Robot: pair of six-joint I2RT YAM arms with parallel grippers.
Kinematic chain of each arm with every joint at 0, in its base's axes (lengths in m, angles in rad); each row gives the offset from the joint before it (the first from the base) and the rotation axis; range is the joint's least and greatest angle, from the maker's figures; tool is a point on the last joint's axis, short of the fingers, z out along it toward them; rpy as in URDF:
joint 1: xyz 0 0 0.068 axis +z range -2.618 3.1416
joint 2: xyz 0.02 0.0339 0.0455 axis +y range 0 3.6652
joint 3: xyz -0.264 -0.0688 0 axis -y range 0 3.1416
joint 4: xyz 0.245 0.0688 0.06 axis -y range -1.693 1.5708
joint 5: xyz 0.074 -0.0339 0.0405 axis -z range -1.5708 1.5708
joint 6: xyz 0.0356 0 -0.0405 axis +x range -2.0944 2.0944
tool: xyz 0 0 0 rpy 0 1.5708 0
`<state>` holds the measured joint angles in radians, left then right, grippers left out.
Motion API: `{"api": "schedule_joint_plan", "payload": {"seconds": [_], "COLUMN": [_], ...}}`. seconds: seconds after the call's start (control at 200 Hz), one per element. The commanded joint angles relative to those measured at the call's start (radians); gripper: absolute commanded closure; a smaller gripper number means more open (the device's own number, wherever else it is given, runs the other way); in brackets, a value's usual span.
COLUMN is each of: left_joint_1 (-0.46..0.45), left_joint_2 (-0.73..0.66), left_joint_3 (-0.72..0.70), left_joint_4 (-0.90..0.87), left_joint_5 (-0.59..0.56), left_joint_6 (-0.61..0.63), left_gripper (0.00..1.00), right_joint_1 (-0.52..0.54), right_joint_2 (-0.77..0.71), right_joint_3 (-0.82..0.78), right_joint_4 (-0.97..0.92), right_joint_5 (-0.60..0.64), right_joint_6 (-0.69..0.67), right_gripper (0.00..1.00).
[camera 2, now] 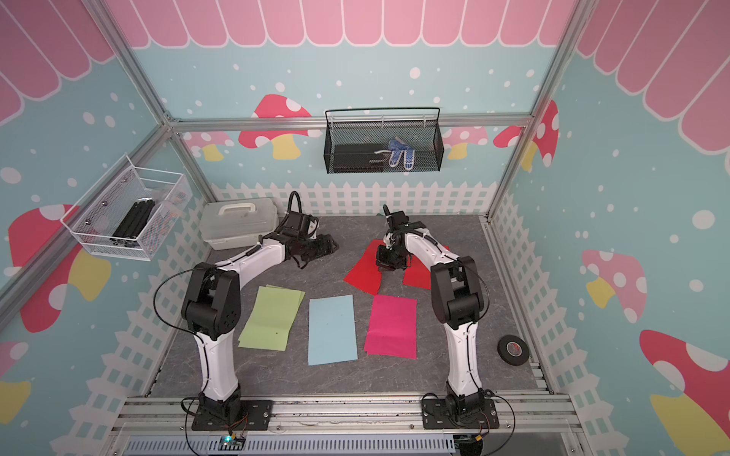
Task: Sort the scattered colored papers by color
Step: Pick up the colored paper from the center of the board.
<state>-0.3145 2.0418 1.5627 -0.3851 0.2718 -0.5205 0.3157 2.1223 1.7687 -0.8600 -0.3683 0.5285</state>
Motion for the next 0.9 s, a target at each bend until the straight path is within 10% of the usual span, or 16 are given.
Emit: {"api": "schedule_joint_plan", "payload": {"seconds": [0.0, 0.896], "left_joint_1": [0.007, 0.009], "left_joint_2": [-0.032, -0.037], "left_joint_3": [-0.015, -0.061], "left_joint_4": [0.026, 0.032], "left_joint_5": [0.012, 0.013], "left_joint_6": [-0.012, -0.004], "left_gripper": [0.22, 0.22], "right_joint_1": [-0.007, -0.228], "right_joint_2": [-0.063, -0.127], "right_joint_3": [0.045, 0.120], "right_joint_4": [-0.099, -0.267], "right_joint_5": [0.052, -0.007], "right_joint_6": [-0.082, -0.258], "right_gripper": [1.00, 1.00]}}
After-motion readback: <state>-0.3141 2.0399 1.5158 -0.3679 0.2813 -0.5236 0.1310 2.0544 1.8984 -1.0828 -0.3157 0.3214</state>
